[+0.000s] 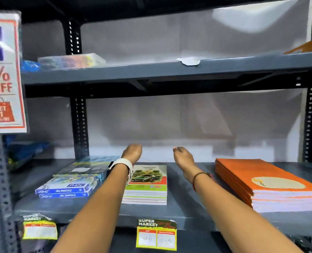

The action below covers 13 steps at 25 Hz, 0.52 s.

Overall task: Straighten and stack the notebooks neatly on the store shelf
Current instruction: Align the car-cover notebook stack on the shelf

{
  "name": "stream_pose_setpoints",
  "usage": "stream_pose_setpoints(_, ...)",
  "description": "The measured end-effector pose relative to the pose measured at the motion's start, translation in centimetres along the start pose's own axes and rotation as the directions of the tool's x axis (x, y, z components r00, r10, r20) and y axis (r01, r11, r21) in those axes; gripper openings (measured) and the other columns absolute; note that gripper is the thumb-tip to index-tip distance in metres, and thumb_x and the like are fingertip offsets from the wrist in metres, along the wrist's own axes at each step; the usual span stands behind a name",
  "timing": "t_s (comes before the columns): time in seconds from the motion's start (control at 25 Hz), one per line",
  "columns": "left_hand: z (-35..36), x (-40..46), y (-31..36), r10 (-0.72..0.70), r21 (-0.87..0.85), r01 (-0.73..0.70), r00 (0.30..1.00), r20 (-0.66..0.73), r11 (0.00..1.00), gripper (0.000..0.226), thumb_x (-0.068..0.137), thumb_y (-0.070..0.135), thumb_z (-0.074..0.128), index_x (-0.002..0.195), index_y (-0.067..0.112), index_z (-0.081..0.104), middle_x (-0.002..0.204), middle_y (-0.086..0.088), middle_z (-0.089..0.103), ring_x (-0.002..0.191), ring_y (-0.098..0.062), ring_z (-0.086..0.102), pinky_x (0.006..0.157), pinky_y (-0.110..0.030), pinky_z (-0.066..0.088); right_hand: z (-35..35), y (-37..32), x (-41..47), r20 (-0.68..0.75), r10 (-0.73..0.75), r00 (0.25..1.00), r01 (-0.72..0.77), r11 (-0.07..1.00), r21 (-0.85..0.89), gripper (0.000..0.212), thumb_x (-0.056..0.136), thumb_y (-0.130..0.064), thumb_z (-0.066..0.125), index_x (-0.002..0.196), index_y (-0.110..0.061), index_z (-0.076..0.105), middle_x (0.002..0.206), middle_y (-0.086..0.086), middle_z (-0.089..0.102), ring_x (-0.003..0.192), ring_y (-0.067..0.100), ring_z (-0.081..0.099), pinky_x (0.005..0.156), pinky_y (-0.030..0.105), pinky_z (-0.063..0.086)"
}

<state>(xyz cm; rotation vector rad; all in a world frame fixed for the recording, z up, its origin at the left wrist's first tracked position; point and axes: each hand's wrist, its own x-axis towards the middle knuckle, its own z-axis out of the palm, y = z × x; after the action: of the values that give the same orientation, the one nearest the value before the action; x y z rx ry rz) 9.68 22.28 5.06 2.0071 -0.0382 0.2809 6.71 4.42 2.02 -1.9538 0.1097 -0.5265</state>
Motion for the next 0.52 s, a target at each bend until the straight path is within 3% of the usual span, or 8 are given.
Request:
stream_pose_setpoints(0.16, -3.1, 1.2, -6.0, -0.178, -0.052, 0.182, 0.982, 0.062, 0.982, 0.049, 0.102, 0.026, 0.034, 0.137, -0.008, 0.040, 0.147, -0.025, 0.038, 0.135, -0.039, 0.037, 0.110, -0.040, 0.032, 4.0, 1.2, -1.3, 0.037, 0.197, 0.980, -0.200, 0.965, 0.169, 0.043, 0.103, -0.033, 0.039, 0.129, -0.001, 0.052, 0.138, 0.018, 0.052, 0.123, 0.034, 0.049, 0.099, 0.039, 0.040)
stream_pose_setpoints(0.24, -3.0, 0.9, -8.2, -0.250, -0.208, 0.277, 0.957, 0.145, 0.938, 0.055, 0.101, 0.035, 0.036, 0.139, -0.005, 0.038, 0.148, -0.024, 0.038, 0.138, -0.039, 0.033, 0.110, -0.043, 0.032, 4.9, 2.1, -1.5, 0.058, 0.313, 0.948, -0.317, 0.913, 0.255, 0.050, 0.103, -0.039, 0.036, 0.137, -0.004, 0.044, 0.143, 0.016, 0.048, 0.123, 0.033, 0.049, 0.104, 0.041, 0.041)
stream_pose_setpoints(0.36, -2.3, 0.0, -9.2, -0.230, -0.426, 0.354, 0.921, 0.315, 0.833, 0.058, 0.102, 0.040, 0.028, 0.145, 0.000, 0.030, 0.152, -0.015, 0.034, 0.140, -0.027, 0.033, 0.097, -0.028, 0.035, 5.7, 2.8, -1.8, 0.155, 0.384, 0.910, -0.413, 0.809, 0.418, 0.059, 0.101, -0.050, 0.035, 0.149, -0.016, 0.030, 0.145, 0.015, 0.047, 0.116, 0.033, 0.059, 0.099, 0.046, 0.049)
stream_pose_setpoints(0.44, -2.0, -0.1, -8.8, -0.193, -0.493, 0.371, 0.907, 0.374, 0.787, 0.062, 0.101, 0.045, 0.023, 0.149, 0.005, 0.021, 0.156, -0.011, 0.027, 0.141, -0.024, 0.030, 0.097, -0.028, 0.034, 5.7, 2.5, -1.8, 0.241, 0.388, 0.889, -0.457, 0.758, 0.465, 0.060, 0.098, -0.056, 0.035, 0.147, -0.021, 0.030, 0.131, 0.020, 0.059, 0.097, 0.035, 0.068, 0.086, 0.047, 0.056)
stream_pose_setpoints(0.52, -1.8, 0.4, -8.5, -0.185, -0.506, 0.382, 0.899, 0.397, 0.774, 0.064, 0.101, 0.047, 0.019, 0.150, 0.006, 0.017, 0.156, -0.011, 0.027, 0.141, -0.023, 0.032, 0.103, -0.029, 0.035, 5.9, 2.1, -1.8, 0.303, 0.407, 0.862, -0.506, 0.730, 0.459, 0.068, 0.094, -0.064, 0.037, 0.143, -0.018, 0.036, 0.104, 0.020, 0.069, 0.073, 0.032, 0.069, 0.072, 0.044, 0.058)
